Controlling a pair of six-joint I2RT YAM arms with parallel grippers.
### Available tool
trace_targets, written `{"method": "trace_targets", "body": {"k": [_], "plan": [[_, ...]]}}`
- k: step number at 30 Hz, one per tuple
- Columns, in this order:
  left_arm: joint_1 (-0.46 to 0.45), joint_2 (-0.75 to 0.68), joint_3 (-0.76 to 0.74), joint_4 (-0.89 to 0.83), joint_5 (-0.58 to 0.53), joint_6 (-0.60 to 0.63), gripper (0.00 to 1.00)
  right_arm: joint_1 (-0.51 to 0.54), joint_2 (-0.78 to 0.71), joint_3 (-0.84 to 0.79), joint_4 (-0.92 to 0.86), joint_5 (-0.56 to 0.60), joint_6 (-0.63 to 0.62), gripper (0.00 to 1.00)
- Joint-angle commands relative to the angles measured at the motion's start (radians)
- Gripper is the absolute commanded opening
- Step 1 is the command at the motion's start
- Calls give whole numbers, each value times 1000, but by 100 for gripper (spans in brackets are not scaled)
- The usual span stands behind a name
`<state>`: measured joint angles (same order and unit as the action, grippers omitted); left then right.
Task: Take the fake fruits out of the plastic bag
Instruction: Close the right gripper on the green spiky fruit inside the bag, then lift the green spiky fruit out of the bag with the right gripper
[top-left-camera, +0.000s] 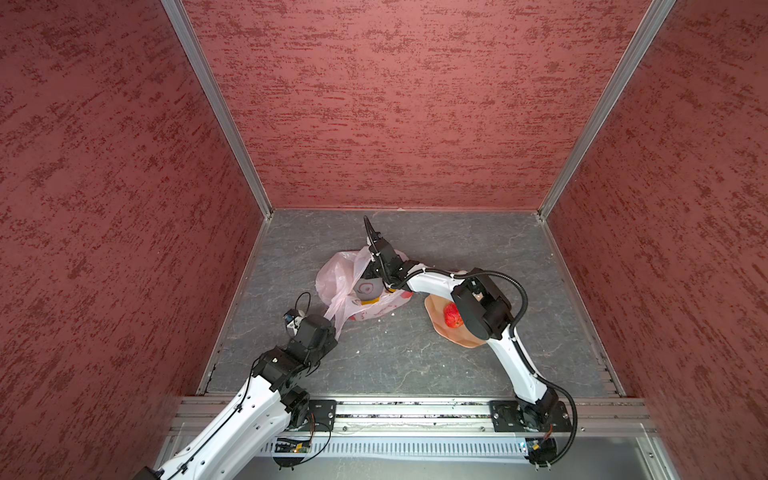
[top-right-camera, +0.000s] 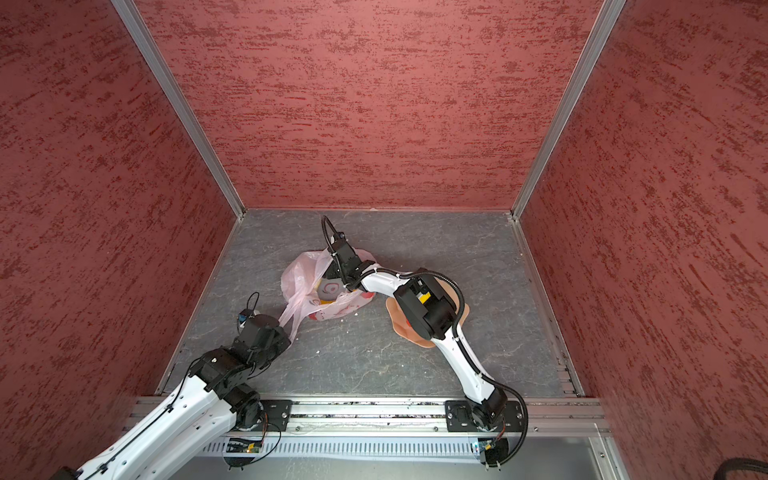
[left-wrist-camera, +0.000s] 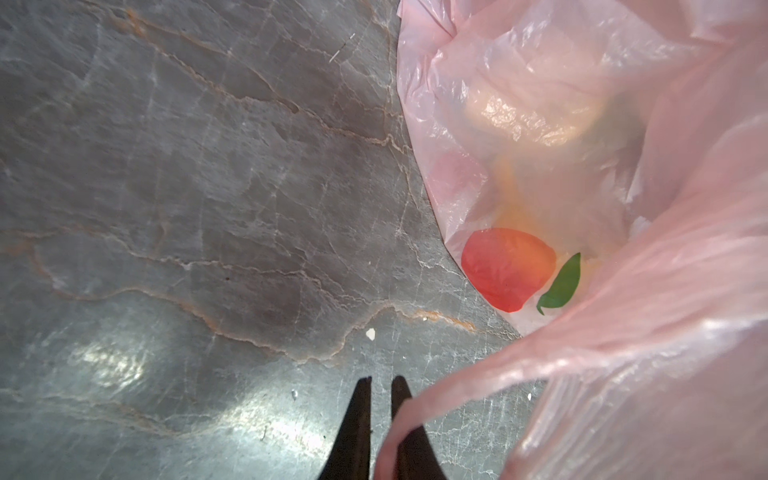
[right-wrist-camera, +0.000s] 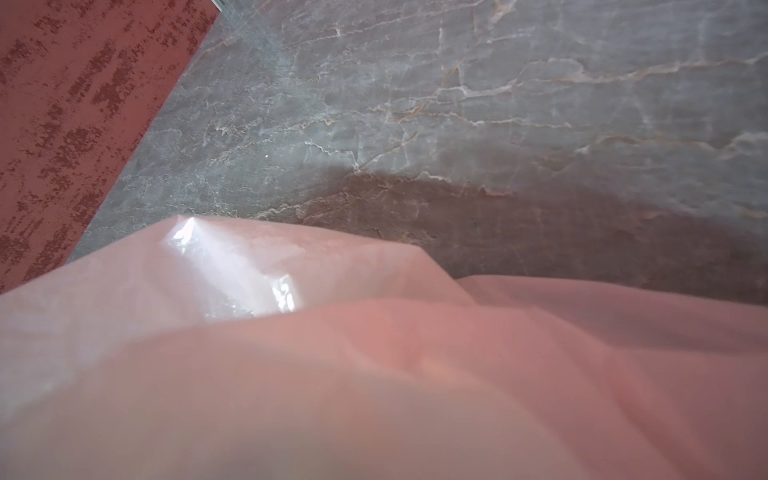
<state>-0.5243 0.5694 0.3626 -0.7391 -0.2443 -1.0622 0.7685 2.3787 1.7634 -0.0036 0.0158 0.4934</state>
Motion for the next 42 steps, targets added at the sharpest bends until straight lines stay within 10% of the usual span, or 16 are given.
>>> {"method": "trace_targets", "body": {"k": [1, 42], "plan": [[-9, -9, -10, -3, -19, -8, 13, -12, -31, -26, 23, -13, -10, 47], [-1, 180, 275, 222, -109, 132, 16, 49, -574, -441, -186, -146, -183, 38]]}}
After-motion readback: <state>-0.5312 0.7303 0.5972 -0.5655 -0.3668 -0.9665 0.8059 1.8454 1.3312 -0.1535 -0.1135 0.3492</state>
